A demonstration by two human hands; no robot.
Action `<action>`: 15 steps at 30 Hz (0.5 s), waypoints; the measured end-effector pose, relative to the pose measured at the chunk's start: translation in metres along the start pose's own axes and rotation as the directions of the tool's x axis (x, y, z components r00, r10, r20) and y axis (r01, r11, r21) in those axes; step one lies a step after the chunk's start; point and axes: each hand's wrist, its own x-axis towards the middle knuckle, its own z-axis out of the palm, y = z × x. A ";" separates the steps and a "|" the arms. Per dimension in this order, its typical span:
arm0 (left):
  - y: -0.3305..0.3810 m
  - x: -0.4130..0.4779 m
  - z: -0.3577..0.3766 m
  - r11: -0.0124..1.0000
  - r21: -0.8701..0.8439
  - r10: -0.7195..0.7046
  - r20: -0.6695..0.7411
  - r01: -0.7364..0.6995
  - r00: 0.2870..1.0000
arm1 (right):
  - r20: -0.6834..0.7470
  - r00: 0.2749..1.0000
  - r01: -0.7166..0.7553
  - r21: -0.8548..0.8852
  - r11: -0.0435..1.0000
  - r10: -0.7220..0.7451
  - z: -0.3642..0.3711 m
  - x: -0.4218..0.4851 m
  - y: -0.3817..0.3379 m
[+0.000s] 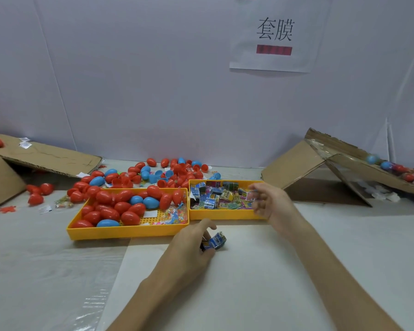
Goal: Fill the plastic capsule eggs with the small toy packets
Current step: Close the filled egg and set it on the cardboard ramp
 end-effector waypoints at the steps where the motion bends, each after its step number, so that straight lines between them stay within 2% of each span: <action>1: 0.000 0.000 0.000 1.000 -0.006 -0.005 -0.003 0.005 1.000 | 0.038 0.999 0.031 -0.104 0.994 -0.027 0.004 -0.005 0.011; 2: 0.000 0.000 0.000 1.000 -0.007 -0.008 -0.003 0.008 1.000 | 0.084 0.994 0.081 -0.235 0.969 -0.063 0.008 -0.010 0.022; 4: 0.001 0.001 0.000 1.000 -0.003 -0.002 -0.004 0.002 1.000 | 0.202 0.974 0.194 -0.510 0.838 -0.103 0.016 -0.019 0.038; 6: 0.001 0.001 -0.001 1.000 -0.013 0.004 -0.010 -0.004 1.000 | 0.259 0.960 0.256 -0.648 0.717 -0.109 0.023 -0.027 0.048; 9: 0.000 0.001 -0.001 1.000 -0.031 -0.005 -0.004 0.005 1.000 | 0.249 0.956 0.290 -0.738 0.609 -0.153 0.030 -0.031 0.050; 13: 0.000 0.002 0.000 1.000 -0.028 -0.010 -0.010 0.009 1.000 | 0.267 0.958 0.267 -0.710 0.652 -0.101 0.030 -0.034 0.047; 15: 0.000 0.002 0.000 0.999 -0.032 -0.010 -0.007 0.010 1.000 | 0.270 0.957 0.277 -0.741 0.611 -0.107 0.029 -0.034 0.048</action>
